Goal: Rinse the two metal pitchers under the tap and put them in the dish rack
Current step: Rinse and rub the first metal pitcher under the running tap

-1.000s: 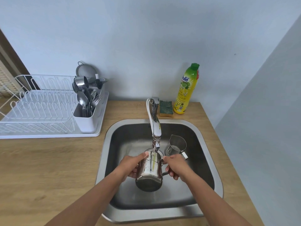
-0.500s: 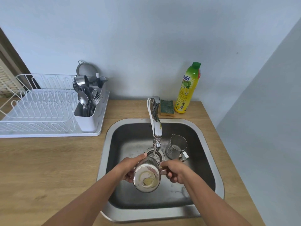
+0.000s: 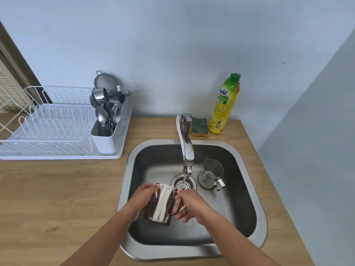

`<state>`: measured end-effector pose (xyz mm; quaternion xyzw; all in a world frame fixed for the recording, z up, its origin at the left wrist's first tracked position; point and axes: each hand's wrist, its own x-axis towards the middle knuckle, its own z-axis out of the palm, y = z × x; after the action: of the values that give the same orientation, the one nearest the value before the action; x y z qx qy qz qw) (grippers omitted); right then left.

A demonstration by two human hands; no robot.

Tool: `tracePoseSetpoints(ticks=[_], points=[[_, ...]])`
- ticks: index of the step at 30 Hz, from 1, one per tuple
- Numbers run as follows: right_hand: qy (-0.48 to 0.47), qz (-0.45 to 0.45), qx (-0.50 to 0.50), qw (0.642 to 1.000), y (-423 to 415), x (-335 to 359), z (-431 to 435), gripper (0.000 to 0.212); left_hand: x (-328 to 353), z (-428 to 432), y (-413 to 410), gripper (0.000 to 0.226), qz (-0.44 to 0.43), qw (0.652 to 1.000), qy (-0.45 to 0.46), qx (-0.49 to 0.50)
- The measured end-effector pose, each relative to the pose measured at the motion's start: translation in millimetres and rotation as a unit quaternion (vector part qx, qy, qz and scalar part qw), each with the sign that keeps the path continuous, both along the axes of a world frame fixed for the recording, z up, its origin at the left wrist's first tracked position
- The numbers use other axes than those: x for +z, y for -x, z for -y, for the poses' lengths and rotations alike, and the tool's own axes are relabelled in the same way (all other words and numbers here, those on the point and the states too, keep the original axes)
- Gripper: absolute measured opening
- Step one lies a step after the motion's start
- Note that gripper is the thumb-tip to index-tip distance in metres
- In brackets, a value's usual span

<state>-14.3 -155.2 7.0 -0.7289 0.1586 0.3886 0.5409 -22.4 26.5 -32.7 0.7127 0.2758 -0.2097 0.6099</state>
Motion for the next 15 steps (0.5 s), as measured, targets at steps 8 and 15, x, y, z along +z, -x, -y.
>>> tracePoseSetpoints(ticks=[8,15], points=[[0.124,0.179,0.074,0.973,1.5,-11.5,-35.6,0.03,8.8,4.1,10.4,0.026,0.078,0.992,-0.015,0.097],[0.164,0.255,0.105,0.947,5.4,-11.6,-42.3,0.009,22.3,7.7,5.1,0.049,0.049,0.995,0.053,0.064]])
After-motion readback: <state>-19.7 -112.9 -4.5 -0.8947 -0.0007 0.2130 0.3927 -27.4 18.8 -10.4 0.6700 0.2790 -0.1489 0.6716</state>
